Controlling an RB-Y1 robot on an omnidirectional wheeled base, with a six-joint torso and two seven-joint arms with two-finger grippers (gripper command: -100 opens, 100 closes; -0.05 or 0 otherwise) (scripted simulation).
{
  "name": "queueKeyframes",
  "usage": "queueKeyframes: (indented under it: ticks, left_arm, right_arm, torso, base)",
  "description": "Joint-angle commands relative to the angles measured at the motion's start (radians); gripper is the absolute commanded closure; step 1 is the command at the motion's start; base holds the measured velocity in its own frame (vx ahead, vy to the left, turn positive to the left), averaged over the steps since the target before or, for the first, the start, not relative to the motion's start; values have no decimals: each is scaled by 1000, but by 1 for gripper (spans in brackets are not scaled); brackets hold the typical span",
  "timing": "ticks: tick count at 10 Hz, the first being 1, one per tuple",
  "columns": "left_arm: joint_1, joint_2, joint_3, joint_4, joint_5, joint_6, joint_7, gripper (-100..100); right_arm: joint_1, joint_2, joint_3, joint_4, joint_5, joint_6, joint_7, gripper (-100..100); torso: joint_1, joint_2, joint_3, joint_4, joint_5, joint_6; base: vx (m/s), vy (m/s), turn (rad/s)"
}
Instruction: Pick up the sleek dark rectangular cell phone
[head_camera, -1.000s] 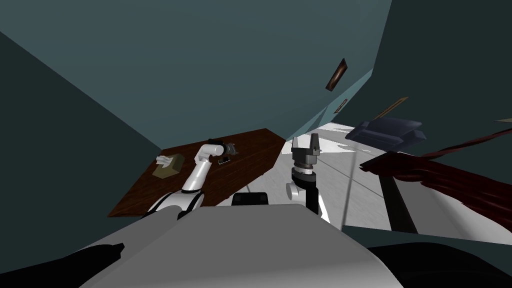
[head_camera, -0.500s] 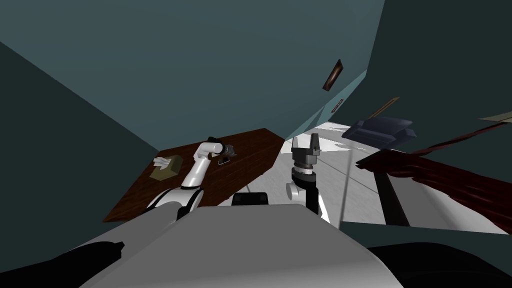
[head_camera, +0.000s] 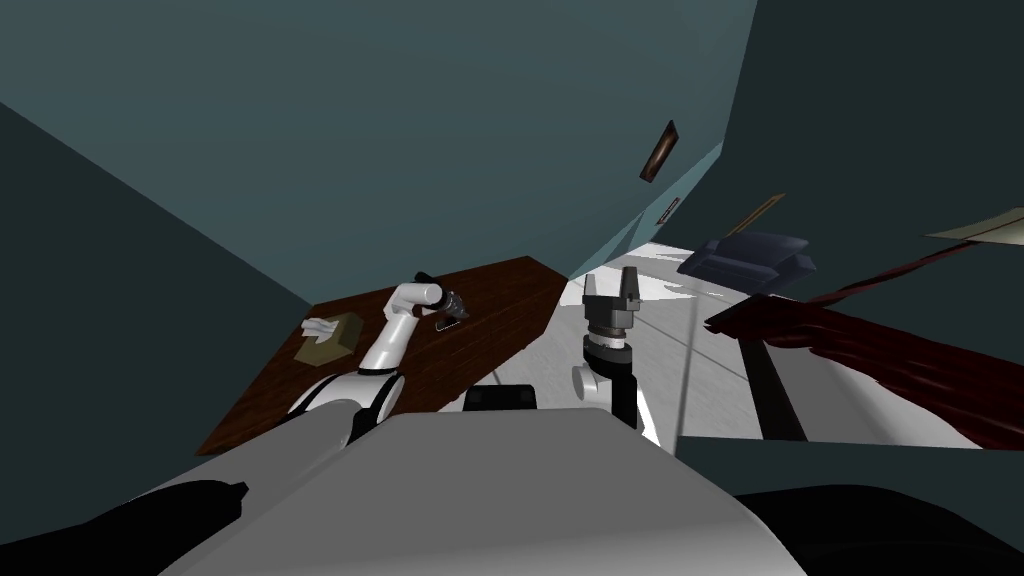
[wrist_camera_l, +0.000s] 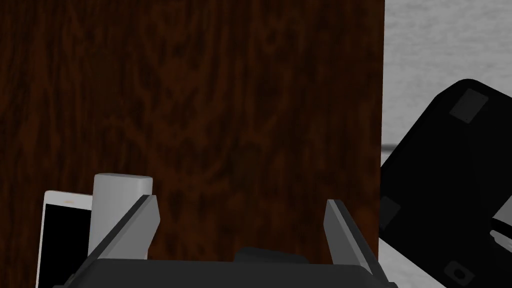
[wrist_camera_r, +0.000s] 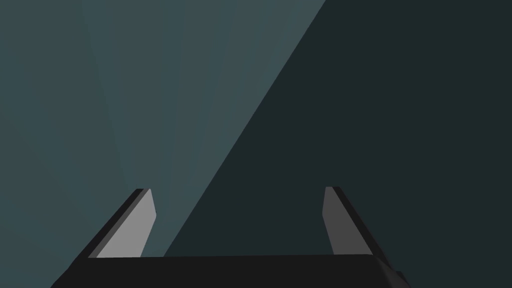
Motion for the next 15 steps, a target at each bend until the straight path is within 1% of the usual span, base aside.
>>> queueKeyframes:
  ticks: [1, 2, 3, 4, 6, 7, 9, 10, 12, 13, 14, 15]
  left_arm:
    - [-15, 16, 9, 34, 8, 50, 26, -100]
    - [-15, 16, 9, 34, 8, 75, 26, -100]
    - [-24, 29, 16, 57, 12, 109, 48, -100]
    - [-24, 29, 16, 57, 12, 122, 48, -100]
    - [-39, 53, 28, 97, 19, 190, 87, -100]
    - [-39, 53, 28, 97, 19, 204, 87, -100]
    - [-47, 73, 37, 128, 23, 267, 117, -100]
    - [-50, 82, 41, 140, 24, 290, 129, -100]
    - [-54, 93, 45, 154, 25, 320, 143, -100]
    - [-58, 89, 43, 158, 24, 306, 137, -100]
    - [-58, 90, 43, 159, 24, 310, 138, 0]
    - [-97, 110, 17, 209, 54, 270, 89, -100]
  right_arm:
    - [0, 0, 0, 0, 0, 0, 0, 0]
    - [0, 0, 0, 0, 0, 0, 0, 0]
    - [0, 0, 0, 0, 0, 0, 0, 0]
    - [0, 0, 0, 0, 0, 0, 0, 0]
    - [0, 0, 0, 0, 0, 0, 0, 0]
    - [0, 0, 0, 0, 0, 0, 0, 0]
    - [0, 0, 0, 0, 0, 0, 0, 0]
    - [0, 0, 0, 0, 0, 0, 0, 0]
    - [0, 0, 0, 0, 0, 0, 0, 0]
    - [0, 0, 0, 0, 0, 0, 0, 0]
    - [0, 0, 0, 0, 0, 0, 0, 0]
    - [0, 0, 0, 0, 0, 0, 0, 0]
  torso:
    - [0, 0, 0, 0, 0, 0]
    - [0, 0, 0, 0, 0, 0]
    - [0, 0, 0, 0, 0, 0]
    - [0, 0, 0, 0, 0, 0]
    - [0, 0, 0, 0, 0, 0]
    - [0, 0, 0, 0, 0, 0]
    - [0, 0, 0, 0, 0, 0]
    - [0, 0, 0, 0, 0, 0]
    - [0, 0, 0, 0, 0, 0]
    - [-1, 0, 0, 0, 0, 0]
    - [-1, 0, 0, 0, 0, 0]
    - [-1, 0, 0, 0, 0, 0]
  base:
    - [2, 20, -47]
    - [1, 18, -31]
    - [4, 21, -51]
    - [3, 18, -23]
    - [4, 25, -47]
    - [3, 19, -20]
    - [2, 17, -31]
    - [2, 19, -38]
    - [1, 13, -20]
    - [0, 0, 0]
    - [0, 0, 0]
    - [-4, -40, 85]
